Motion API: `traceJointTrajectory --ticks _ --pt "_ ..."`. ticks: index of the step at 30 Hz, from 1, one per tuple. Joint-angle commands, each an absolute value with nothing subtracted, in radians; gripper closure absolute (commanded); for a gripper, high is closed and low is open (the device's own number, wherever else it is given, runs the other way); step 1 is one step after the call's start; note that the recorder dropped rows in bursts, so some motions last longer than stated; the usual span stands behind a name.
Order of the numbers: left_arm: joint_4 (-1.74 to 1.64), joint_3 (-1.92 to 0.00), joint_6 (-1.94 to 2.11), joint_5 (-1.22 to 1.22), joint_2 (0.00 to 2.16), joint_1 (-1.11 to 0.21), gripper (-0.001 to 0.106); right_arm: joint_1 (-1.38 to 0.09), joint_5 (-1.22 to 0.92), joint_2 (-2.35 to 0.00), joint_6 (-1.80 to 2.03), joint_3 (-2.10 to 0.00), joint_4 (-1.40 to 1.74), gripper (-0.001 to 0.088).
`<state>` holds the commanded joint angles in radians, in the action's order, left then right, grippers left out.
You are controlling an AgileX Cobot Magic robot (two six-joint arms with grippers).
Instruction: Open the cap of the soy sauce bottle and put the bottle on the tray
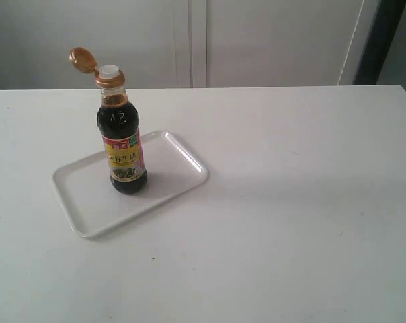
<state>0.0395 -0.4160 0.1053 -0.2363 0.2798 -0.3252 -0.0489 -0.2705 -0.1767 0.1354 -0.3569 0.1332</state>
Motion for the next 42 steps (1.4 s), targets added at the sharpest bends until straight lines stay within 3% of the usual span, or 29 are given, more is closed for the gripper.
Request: traceJointTrajectory --ticks 17,30,42 --pt "0.077 -0.167 0.000 -0.262 0.018 -0.161 0.105 -0.049 -0.269 -0.177 0.135 -0.357 0.133 0.0868" --pt "0.077 0.000 0.000 -0.254 0.000 -0.159 0.105 -0.049 -0.269 -0.177 0.135 -0.357 0.133 0.0868" --pt "0.071 0.000 0.000 -0.228 0.000 -0.159 0.105 -0.049 -0.267 -0.177 0.154 -0.357 0.133 0.0868"
